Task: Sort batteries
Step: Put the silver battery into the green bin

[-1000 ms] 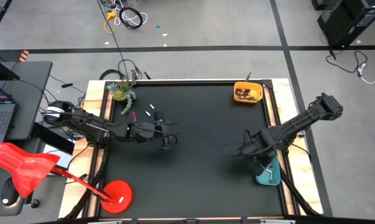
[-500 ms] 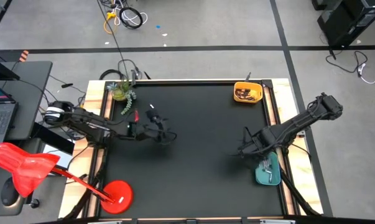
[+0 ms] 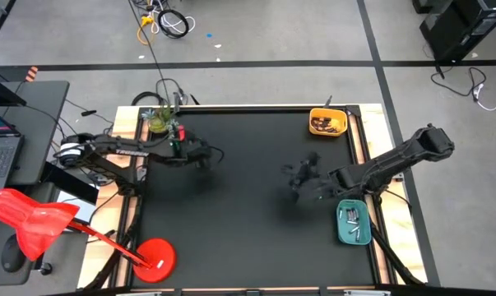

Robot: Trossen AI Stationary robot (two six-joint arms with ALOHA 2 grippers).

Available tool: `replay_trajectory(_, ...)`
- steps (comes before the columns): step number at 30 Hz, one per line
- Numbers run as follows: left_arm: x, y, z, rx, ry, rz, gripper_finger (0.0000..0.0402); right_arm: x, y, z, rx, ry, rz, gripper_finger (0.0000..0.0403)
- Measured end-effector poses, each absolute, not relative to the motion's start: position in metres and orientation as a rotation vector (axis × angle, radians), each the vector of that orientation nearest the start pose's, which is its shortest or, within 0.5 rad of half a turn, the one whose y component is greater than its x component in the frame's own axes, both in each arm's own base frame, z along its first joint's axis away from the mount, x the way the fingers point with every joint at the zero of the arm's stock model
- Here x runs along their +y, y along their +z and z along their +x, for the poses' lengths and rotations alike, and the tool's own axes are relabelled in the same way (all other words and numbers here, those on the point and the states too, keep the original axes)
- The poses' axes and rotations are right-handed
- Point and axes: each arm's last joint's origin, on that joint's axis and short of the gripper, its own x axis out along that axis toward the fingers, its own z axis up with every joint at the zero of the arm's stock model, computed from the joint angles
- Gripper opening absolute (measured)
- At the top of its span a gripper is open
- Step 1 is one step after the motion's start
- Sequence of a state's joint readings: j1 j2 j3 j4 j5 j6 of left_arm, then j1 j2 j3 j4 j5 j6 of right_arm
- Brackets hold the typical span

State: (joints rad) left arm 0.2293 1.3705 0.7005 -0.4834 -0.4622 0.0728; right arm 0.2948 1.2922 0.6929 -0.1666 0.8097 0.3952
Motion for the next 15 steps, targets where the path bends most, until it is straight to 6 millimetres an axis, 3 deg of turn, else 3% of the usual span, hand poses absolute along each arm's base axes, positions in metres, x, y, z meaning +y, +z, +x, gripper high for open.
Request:
replay_trajectory(8,0.071,0.177,0.22,1.367,0.343,0.463,0.0213,0.033,0.184,0.237,0.086,-0.489,-0.066,0.0098)
replay_trajectory(15,0.075,0.169,0.22,1.455,0.187,0.617,0.0213,0.031,0.164,0.243,0.101,-0.45,-0.109,0.009)
